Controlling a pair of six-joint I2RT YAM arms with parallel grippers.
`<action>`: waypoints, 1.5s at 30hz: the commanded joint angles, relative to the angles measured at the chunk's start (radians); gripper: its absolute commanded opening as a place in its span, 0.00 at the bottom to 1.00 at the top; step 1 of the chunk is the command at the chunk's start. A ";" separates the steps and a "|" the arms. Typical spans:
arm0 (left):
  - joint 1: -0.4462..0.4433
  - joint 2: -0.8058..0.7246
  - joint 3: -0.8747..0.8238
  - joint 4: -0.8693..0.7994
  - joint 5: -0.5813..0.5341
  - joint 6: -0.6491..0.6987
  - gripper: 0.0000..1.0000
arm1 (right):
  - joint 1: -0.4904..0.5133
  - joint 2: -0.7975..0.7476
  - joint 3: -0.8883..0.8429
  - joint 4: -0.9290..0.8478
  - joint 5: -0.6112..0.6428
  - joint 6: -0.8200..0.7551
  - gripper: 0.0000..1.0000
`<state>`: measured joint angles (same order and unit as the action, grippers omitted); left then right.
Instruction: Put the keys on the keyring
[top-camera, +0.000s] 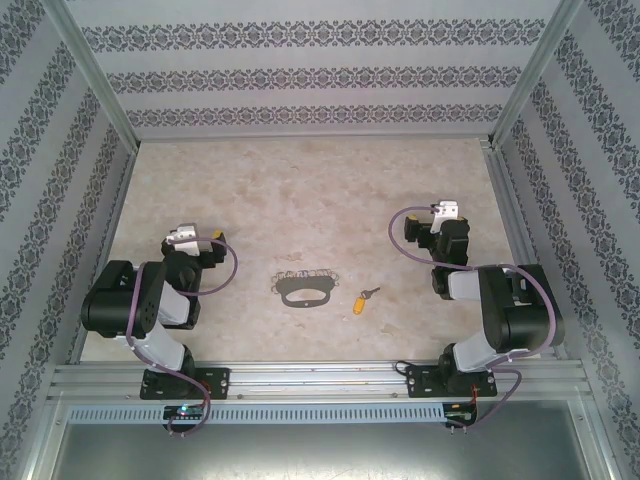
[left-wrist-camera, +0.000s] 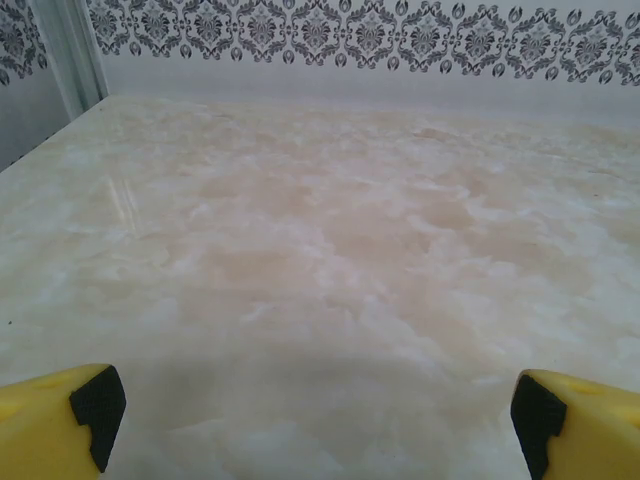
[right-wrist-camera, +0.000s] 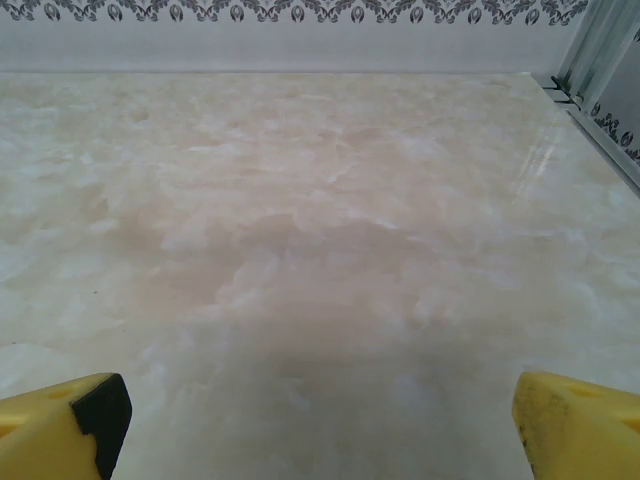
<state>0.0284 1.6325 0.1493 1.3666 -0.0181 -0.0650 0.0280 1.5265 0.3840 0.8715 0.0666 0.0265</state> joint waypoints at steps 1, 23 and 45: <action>0.010 -0.005 -0.004 0.059 0.008 0.001 1.00 | -0.007 -0.018 -0.004 0.027 0.016 0.012 0.98; 0.031 0.006 0.007 0.055 -0.046 -0.045 1.00 | -0.007 -0.017 -0.004 0.027 0.016 0.013 0.98; -0.004 -0.271 0.180 -0.508 0.010 0.035 1.00 | -0.008 -0.255 0.205 -0.474 0.073 0.201 0.98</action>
<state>0.0406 1.4067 0.3065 0.9943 0.0280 -0.0628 0.0280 1.3041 0.5419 0.5365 0.1192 0.0986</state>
